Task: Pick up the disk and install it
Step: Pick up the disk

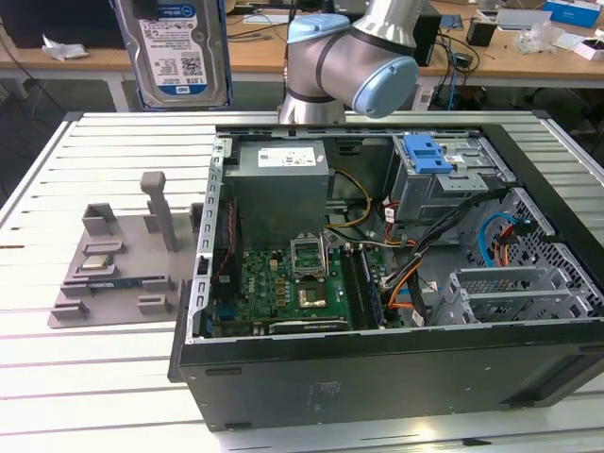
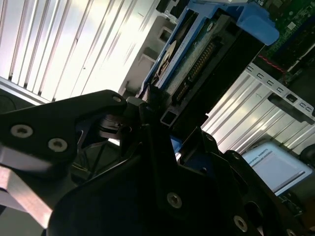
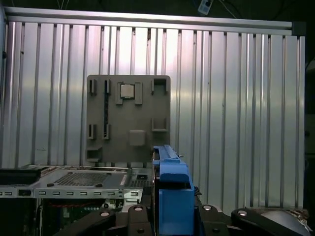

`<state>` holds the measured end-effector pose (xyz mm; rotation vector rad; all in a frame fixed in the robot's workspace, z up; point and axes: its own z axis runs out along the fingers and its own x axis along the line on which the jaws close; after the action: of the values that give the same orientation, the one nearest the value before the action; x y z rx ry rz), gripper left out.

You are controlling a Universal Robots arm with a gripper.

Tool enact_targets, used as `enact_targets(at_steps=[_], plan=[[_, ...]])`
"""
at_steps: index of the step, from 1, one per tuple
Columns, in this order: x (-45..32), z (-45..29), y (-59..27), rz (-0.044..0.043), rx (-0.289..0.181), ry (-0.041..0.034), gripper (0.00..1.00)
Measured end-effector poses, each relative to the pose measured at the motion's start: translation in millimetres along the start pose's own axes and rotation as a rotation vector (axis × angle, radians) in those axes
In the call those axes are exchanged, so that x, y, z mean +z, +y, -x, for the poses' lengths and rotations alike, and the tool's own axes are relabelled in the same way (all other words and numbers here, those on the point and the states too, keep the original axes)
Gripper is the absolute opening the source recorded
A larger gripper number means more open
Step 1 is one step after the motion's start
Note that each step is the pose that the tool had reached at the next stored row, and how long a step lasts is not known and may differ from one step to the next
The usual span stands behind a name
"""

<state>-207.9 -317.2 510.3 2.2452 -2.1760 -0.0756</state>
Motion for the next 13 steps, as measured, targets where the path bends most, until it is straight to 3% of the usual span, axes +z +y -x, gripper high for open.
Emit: enact_targets(at_steps=[13], plan=[[-2.0, -1.4, -45.7, 0.0001, 0.0, 0.0001, 0.37]])
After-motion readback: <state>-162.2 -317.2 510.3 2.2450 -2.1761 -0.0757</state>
